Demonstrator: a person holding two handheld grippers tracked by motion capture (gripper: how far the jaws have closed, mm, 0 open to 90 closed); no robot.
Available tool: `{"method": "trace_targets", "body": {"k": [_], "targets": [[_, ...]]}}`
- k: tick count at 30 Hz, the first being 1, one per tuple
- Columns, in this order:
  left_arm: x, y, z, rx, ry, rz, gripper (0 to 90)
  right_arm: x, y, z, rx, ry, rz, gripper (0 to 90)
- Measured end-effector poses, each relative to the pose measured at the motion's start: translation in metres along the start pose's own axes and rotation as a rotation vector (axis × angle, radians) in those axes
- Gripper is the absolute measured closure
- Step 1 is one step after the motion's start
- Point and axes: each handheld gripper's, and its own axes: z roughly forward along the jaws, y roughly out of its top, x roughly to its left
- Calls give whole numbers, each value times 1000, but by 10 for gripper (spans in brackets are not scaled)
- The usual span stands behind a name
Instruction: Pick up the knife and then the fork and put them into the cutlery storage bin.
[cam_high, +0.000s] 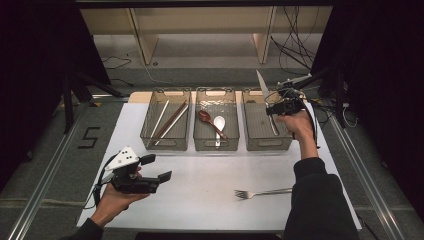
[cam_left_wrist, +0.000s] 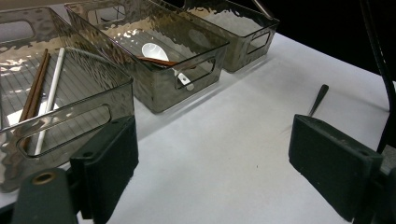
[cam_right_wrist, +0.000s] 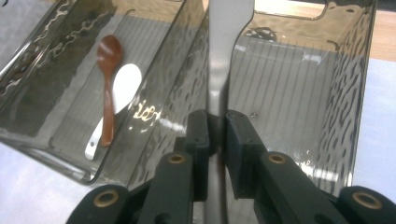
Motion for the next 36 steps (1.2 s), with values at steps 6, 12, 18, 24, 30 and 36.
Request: {"method": "trace_targets", "body": {"k": [6,12,18,24,30,36], "targets": [[0,0,0,-4,0,-5,150,-3,1,6,5,-8,27,810],[0,0,0,-4,-1,-4,150,-5,1,12,0,-14,50,809],[0,0,0,-4,-1,-2,150,-4,-1,18,12,-15,63,808],[0,0,-1,-6,0,-1,150,-3,-2,25,22,-23,81,801],[-1,1,-1,-15,4,1,151,0,-4,33,46,-60,64,754],[-1,1,-1,-13,4,0,150,4,-1,21,6,-30,54,680]]}}
